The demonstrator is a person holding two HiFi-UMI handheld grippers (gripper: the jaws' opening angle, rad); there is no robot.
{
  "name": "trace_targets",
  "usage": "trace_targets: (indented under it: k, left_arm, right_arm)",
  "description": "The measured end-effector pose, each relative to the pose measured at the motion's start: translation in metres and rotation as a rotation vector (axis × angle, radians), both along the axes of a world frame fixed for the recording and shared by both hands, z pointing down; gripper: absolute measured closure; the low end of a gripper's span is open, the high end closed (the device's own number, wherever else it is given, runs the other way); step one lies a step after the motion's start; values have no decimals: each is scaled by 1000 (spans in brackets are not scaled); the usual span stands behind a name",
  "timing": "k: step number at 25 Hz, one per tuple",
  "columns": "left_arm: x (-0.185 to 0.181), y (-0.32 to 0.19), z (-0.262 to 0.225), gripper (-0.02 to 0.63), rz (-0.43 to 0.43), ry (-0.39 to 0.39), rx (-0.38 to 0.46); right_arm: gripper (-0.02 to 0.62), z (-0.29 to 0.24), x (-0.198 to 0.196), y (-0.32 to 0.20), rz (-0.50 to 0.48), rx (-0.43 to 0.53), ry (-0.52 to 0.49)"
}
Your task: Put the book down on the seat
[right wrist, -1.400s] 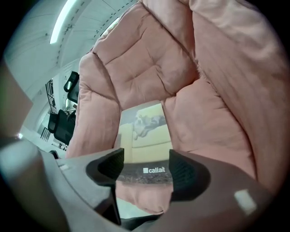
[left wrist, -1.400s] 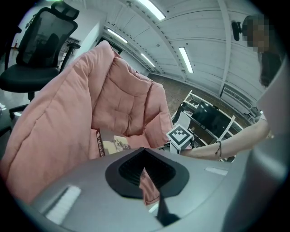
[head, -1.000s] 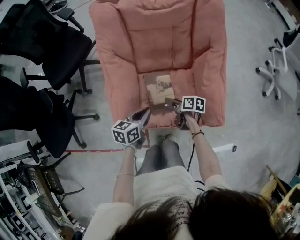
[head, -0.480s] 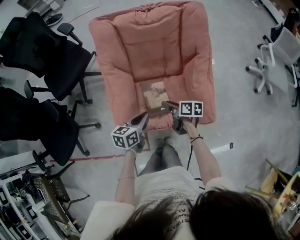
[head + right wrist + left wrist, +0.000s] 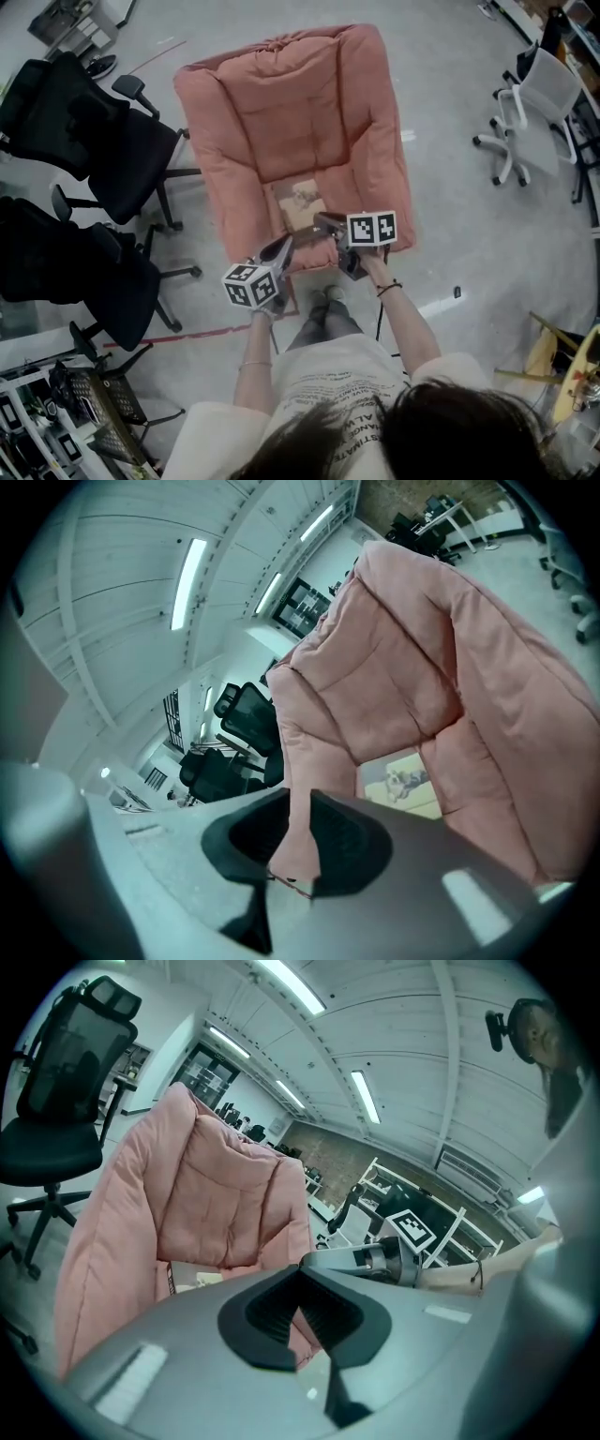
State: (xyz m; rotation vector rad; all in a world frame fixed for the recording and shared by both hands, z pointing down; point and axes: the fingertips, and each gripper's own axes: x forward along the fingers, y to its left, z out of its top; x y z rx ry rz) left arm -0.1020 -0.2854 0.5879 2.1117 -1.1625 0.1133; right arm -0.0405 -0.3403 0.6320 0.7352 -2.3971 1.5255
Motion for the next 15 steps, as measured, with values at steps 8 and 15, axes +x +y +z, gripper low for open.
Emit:
trace_targets:
  k: [8,15]
  left_arm:
    - [4,0,-29,618,11,-1,49]
    - [11,6,-47,618,36,-9,93]
  right_arm:
    - [572,-43,4,9,-24,89,5]
    - [592,-71,6,14,-12,148,-41]
